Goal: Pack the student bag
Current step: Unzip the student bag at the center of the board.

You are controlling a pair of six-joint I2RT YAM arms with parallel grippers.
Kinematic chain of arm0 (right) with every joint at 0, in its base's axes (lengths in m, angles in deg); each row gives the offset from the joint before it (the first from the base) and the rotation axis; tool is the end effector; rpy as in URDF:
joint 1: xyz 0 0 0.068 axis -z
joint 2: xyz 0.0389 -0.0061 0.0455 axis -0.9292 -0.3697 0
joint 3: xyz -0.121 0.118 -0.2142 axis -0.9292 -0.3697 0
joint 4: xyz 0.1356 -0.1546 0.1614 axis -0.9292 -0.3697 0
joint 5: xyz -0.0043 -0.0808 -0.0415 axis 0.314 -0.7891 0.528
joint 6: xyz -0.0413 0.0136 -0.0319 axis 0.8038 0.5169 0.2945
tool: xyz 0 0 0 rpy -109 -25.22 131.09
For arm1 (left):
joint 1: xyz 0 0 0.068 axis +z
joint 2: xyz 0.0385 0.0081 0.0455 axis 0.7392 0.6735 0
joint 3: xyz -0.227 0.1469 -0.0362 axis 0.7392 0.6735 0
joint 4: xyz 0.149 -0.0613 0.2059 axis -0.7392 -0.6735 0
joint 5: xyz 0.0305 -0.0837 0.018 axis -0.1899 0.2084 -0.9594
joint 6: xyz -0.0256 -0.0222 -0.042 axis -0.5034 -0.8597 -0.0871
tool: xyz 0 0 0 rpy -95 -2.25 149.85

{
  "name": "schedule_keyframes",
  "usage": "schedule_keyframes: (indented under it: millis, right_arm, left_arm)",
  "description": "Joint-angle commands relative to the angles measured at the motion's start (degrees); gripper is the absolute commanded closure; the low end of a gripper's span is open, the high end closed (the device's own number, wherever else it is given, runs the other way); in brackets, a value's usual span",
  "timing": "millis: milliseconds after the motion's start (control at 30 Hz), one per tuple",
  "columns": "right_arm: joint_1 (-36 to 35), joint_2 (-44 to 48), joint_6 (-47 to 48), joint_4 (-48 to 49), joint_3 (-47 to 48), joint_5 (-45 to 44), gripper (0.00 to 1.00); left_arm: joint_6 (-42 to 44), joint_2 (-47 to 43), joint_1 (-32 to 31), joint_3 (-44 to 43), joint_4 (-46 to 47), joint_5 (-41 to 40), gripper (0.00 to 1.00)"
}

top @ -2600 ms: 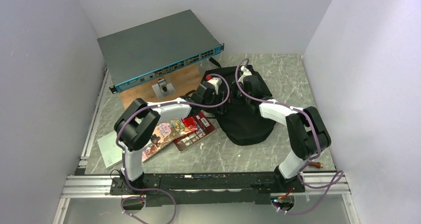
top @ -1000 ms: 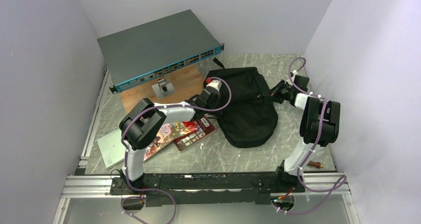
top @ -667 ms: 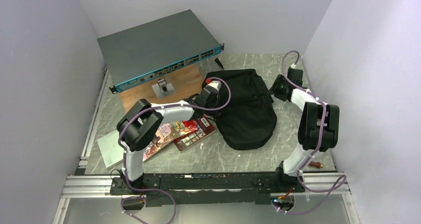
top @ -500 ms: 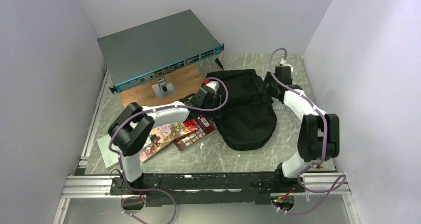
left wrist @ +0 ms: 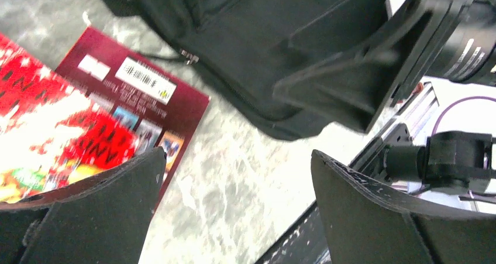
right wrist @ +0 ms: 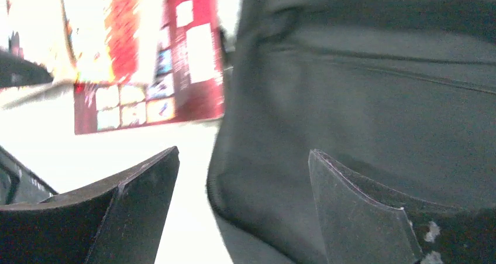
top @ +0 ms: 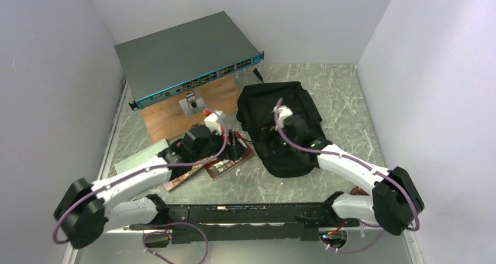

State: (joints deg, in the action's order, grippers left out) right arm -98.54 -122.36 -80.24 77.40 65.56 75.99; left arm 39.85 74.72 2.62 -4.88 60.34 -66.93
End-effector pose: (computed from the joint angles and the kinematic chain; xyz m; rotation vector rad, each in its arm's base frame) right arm 0.2137 0.1291 0.2181 -0.2615 2.2747 0.5944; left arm 0.1802 -0.1848 0.2426 0.2157 2.1559 -0.9611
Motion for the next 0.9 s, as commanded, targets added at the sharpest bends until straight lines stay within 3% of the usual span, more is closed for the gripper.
schedule_keyframes:
  millis: [0, 100, 233, 300, 367, 500, 700, 867]
  right_arm:
    - [-12.14, -2.47, 1.96, 3.32, 2.22, -9.20, 0.18]
    - [-16.66, -6.87, 4.48, 2.87, 5.49, -13.10, 0.23]
    - [-21.21, -11.94, 18.43, 10.17, 6.67, -20.64, 0.26]
    - [-21.89, -13.82, 29.24, 13.78, 6.99, -19.72, 0.22]
    - [-21.99, -15.62, 38.30, 16.07, 7.03, -14.99, 0.10]
    - [-20.65, -22.97, 54.79, 7.82, 13.40, -12.72, 0.09]
    - [-16.53, -30.89, 67.10, -7.22, 24.83, -3.42, 0.31]
    - [-13.25, -35.69, 69.87, -15.33, 31.22, 4.86, 0.45]
  left_arm:
    - [-0.51, -12.89, 0.26, 7.40, 0.84, -1.37, 0.00]
    - [-0.72, -23.32, 0.36, 10.58, -2.72, -3.74, 0.00]
    - [-2.02, -33.76, 1.08, 11.60, -9.50, -4.93, 0.00]
    - [-2.41, -37.03, 1.25, 12.00, -10.78, -4.91, 0.00]
    - [-2.58, -38.60, 1.27, 12.18, -12.06, -6.25, 0.00]
    - [-3.20, -39.22, 1.39, 12.43, -14.97, -7.64, 0.00]
    - [-3.47, -42.76, 1.60, 13.56, -17.16, -8.49, 0.00]
    - [-3.51, -45.90, 1.65, 13.18, -22.76, -12.10, 0.00]
